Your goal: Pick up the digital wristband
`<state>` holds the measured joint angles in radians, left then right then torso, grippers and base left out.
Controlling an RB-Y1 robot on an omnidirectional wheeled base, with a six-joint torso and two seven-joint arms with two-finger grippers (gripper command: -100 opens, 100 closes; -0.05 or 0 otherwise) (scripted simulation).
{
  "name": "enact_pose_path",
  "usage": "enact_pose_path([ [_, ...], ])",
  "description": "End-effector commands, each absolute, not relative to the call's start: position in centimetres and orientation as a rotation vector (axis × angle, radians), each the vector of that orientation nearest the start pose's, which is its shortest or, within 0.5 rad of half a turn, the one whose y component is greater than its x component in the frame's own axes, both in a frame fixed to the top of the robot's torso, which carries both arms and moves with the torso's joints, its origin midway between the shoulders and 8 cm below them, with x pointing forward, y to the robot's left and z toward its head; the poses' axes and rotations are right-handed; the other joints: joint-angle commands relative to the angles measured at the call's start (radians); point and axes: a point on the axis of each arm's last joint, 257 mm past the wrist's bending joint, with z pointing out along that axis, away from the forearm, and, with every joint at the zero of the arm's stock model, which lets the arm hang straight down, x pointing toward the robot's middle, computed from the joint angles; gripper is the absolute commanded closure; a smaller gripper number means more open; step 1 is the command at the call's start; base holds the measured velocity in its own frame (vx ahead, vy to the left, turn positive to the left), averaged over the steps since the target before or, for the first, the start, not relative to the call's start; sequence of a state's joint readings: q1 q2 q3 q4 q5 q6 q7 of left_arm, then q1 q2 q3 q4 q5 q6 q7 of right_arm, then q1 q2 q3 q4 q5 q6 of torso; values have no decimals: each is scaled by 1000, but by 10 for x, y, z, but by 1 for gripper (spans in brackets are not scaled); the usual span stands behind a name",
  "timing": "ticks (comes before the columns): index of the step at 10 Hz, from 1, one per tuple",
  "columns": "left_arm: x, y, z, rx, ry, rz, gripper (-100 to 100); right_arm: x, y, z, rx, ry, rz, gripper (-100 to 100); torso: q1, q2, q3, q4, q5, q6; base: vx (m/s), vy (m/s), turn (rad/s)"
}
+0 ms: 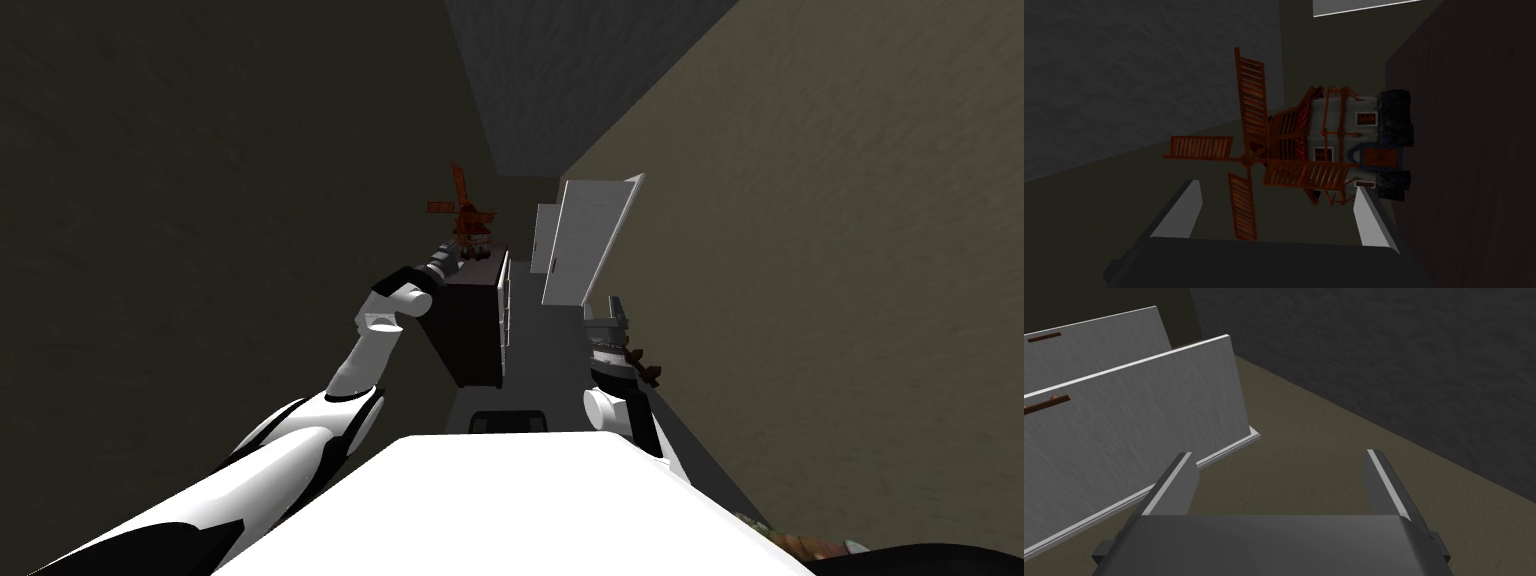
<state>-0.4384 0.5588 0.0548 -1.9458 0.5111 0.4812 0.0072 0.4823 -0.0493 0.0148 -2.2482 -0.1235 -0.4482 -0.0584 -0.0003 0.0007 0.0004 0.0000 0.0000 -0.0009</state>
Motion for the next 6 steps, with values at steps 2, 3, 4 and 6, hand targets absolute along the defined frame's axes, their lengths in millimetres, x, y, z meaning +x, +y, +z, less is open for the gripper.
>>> enact_pose_path([
  [2, 588, 230, 116, -802, 1264, -1408, -100, 360, -284, 6, 783, 608, 1439, 0, -1, 0, 0, 0, 0, 0, -2, -25, -56],
  [3, 589, 230, 110, -818, 1283, -1395, -100, 360, -284, 6, 783, 608, 1439, 0, -1, 0, 0, 0, 0, 0, -5, -10, 8],
  [4, 596, 232, 121, -826, 1298, -1395, -100, 360, -284, 6, 783, 608, 1439, 0, 0, 0, 0, 0, 0, 0, -3, -18, -60],
  [6, 598, 232, 114, -851, 1331, -1371, -100, 360, -284, 6, 783, 608, 1439, 0, 0, 0, 0, 0, 0, 0, -1, -10, -18],
])
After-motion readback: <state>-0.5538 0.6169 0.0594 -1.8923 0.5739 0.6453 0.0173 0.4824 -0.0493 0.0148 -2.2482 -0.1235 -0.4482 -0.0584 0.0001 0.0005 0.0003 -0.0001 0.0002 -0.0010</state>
